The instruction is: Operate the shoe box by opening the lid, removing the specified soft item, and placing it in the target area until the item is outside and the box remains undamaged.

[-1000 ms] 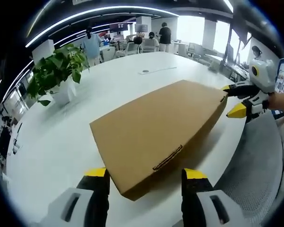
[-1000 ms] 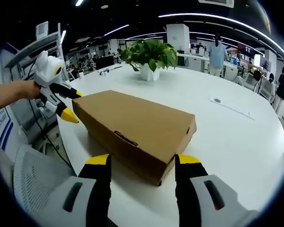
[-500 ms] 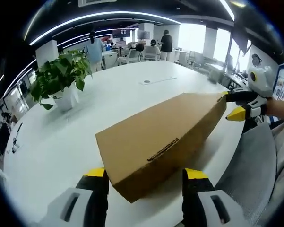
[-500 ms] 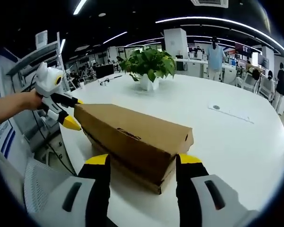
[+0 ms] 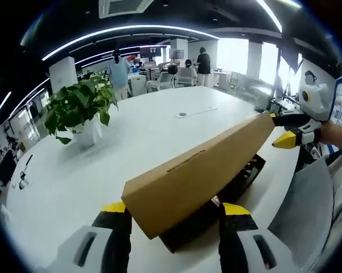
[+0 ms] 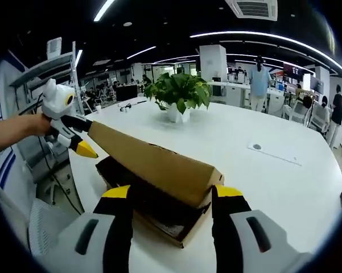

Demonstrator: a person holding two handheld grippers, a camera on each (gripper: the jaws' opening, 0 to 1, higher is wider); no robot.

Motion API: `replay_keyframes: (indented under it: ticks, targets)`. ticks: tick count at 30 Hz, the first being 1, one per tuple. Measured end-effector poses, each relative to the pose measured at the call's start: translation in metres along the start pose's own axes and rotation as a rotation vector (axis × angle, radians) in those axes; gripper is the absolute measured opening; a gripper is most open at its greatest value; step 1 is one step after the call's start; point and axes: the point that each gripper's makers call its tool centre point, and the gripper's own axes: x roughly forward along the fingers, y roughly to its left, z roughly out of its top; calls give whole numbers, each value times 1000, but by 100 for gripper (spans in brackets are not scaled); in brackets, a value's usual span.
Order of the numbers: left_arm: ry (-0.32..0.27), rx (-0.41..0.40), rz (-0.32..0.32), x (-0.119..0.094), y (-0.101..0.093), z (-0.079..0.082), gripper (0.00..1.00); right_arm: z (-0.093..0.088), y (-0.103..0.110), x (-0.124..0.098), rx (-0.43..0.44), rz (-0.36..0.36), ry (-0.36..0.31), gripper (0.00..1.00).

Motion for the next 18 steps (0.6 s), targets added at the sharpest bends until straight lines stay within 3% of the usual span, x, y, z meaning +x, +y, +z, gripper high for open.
replay_keyframes:
  ticks: [18]
  targets:
    - [-84, 12, 104, 10, 33, 35, 46, 35, -22, 15, -64, -16, -54, 50]
